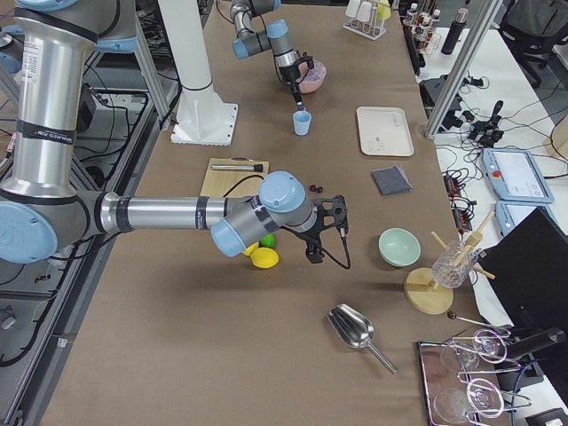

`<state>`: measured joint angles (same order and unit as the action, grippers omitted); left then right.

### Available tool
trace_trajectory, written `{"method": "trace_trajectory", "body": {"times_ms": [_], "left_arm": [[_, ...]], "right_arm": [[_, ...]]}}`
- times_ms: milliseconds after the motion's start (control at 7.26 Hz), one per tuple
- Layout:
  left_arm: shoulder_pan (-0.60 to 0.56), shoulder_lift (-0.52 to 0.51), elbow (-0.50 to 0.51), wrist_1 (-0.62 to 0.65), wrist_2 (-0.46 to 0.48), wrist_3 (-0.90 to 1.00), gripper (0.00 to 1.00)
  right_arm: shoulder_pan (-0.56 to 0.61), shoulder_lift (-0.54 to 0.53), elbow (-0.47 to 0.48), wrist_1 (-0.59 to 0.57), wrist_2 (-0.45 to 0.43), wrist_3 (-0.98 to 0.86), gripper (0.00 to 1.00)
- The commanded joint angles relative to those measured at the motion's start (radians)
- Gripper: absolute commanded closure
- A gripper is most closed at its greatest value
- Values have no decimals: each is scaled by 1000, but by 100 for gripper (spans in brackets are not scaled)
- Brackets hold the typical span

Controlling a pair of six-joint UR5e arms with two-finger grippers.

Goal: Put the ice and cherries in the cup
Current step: 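Open the left gripper to drop the ice cube into the cup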

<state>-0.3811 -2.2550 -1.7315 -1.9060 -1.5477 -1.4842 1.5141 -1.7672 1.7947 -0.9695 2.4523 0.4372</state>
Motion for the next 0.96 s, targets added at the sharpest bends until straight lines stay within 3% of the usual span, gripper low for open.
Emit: {"method": "trace_trajectory", "body": {"times_ms": [0,275,413,551,689,826], "left_arm": [[5,6,-13,-27,-2,21,2],[2,38,-61,10,-8,82,2],[-4,93,-214,185,-35,187,1],[-49,118,-326,384,-122,261,1],[-124,135,-380,486,-176,310,1],[-177,222,-452,537,-202,428,1]], "right_arm": [[0,2,2,0,1,3,0],[-9,5,24,-2,-2,53,0],[-32,6,38,-3,-13,84,0],[-81,6,70,-3,-42,151,0],[-154,8,115,-3,-96,240,0],[-242,11,153,-3,-169,332,0]]}}
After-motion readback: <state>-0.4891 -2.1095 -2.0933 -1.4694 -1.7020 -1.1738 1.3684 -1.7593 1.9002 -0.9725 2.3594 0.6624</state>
